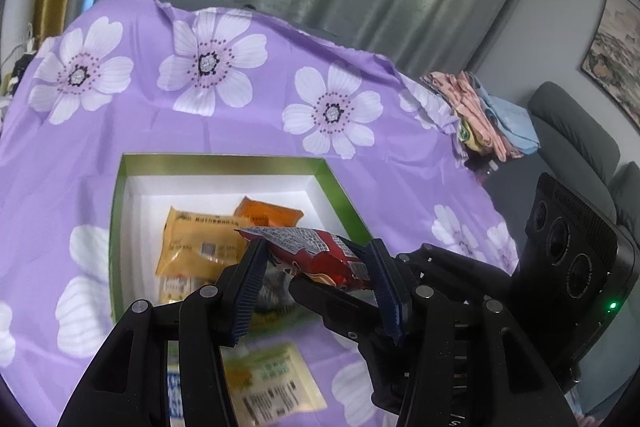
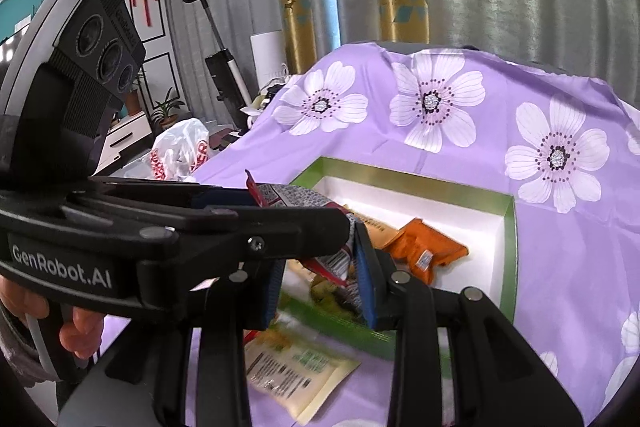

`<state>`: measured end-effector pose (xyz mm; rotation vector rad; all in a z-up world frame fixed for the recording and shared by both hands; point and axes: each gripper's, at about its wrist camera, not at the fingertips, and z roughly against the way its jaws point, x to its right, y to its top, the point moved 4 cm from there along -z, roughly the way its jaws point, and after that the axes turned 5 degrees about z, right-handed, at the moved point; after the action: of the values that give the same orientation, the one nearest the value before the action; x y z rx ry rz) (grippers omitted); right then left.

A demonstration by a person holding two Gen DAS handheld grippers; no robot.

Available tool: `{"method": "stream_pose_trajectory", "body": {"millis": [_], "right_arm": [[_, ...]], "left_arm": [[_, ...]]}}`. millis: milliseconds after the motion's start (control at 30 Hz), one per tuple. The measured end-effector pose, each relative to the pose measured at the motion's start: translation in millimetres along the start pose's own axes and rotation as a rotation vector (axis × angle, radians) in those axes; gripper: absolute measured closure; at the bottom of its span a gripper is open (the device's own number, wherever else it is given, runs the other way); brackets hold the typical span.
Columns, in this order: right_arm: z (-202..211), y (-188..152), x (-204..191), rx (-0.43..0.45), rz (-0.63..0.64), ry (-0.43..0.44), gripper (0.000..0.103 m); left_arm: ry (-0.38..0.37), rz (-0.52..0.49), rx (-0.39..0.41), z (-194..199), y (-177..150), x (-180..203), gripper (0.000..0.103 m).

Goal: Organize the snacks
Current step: 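Carry the red-and-white packet into the green box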

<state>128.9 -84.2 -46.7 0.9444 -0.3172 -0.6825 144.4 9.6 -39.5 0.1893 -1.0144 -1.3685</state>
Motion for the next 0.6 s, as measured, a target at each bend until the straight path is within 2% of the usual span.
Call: {"method": "stream_pose_trajectory", "body": {"millis": [233,600], "right_arm": [[-35.8,-7.7,21.0,-0.07,-0.037,0.001,0.07],[-66.5,-29.2,31.6,-0.151,-0.079,0.009,0.068]], "left_arm": [[0.023,0.036,-0.067,-37.6,0.6,-19.7,0.051],[0.048,0.068,-0.125,-63.8,-11.4,-35.3,0.051]]}}
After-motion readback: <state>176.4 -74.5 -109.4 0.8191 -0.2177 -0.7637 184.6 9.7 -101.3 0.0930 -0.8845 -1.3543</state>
